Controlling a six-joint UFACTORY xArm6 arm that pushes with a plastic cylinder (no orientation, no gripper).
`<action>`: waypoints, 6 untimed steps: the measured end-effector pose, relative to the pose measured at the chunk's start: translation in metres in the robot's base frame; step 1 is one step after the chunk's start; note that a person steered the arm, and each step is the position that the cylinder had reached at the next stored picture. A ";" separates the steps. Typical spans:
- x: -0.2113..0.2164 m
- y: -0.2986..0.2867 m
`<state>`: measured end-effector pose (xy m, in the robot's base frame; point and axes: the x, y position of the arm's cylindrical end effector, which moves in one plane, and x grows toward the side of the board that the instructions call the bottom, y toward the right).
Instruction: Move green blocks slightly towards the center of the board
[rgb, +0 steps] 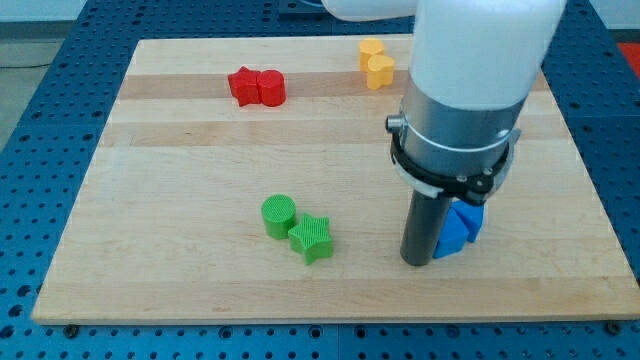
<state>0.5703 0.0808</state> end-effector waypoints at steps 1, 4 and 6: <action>0.014 -0.014; -0.001 -0.109; -0.029 -0.135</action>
